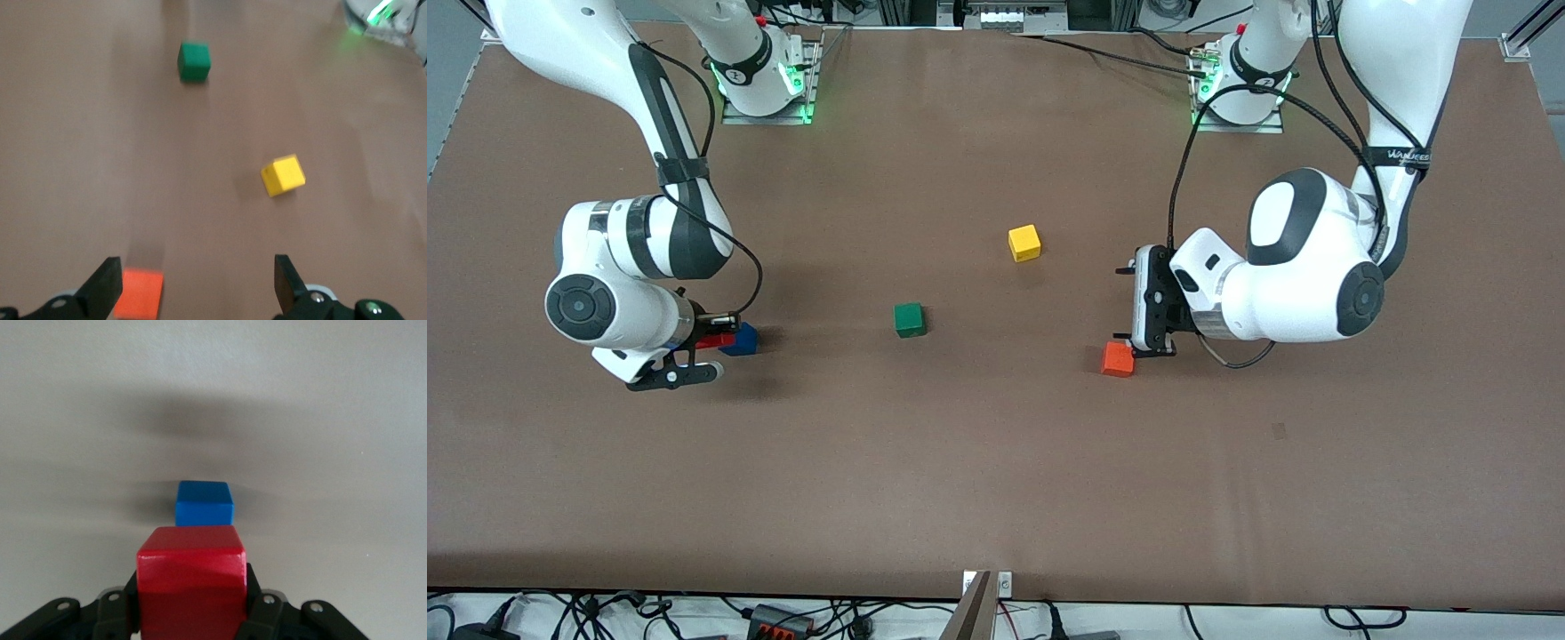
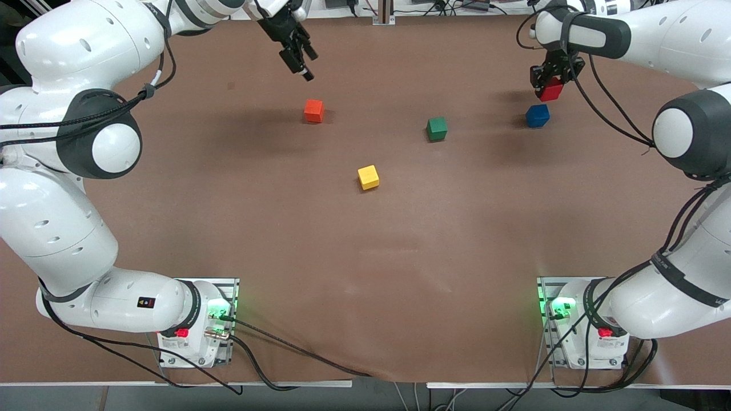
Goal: Pass red block to right arm, stack on blue
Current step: 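Lower the red cube onto the blue cube with the right gripper, then open the right gripper and lift it away from the stack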
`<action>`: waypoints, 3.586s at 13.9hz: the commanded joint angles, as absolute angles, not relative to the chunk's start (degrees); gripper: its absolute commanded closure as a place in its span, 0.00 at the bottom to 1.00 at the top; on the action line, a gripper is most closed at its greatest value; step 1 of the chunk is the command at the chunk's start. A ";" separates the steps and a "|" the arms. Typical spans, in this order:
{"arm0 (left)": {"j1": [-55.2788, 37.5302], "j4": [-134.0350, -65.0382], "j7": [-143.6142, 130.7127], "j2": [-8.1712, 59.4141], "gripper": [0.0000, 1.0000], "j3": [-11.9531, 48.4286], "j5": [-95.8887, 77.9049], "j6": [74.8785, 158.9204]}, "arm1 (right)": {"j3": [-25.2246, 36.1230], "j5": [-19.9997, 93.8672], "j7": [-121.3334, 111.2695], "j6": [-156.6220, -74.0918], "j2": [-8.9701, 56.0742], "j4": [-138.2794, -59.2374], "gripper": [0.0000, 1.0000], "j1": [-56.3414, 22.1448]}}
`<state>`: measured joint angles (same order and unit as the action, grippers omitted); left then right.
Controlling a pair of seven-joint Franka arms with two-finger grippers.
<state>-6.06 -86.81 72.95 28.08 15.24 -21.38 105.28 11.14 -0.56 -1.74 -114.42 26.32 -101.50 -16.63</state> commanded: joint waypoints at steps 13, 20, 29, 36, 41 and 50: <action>-1.14 -86.49 12.62 25.85 0.00 14.77 4.66 92.04 | 11.34 -2.72 8.17 -128.58 22.94 -112.94 1.00 -17.49; 2.28 -83.67 -0.17 20.14 0.00 13.28 3.25 88.86 | 11.25 -2.81 8.96 -128.85 21.45 -115.31 1.00 -17.49; -1.41 -98.61 0.44 1.24 0.00 2.20 2.38 102.04 | 11.25 -2.72 9.14 -133.15 21.97 -118.04 0.99 -17.40; -1.85 -99.93 3.33 -2.64 0.00 2.02 1.49 100.90 | 11.25 -2.55 9.40 -127.39 20.31 -113.75 0.00 -16.88; -0.70 -98.88 5.45 -1.58 0.00 2.11 1.41 98.18 | 11.34 -2.20 9.84 -110.50 20.13 -100.31 0.00 -16.70; -0.88 -98.79 5.45 -1.58 0.00 2.90 1.41 98.09 | 11.60 2.11 3.79 -94.23 19.51 -78.85 0.00 -13.10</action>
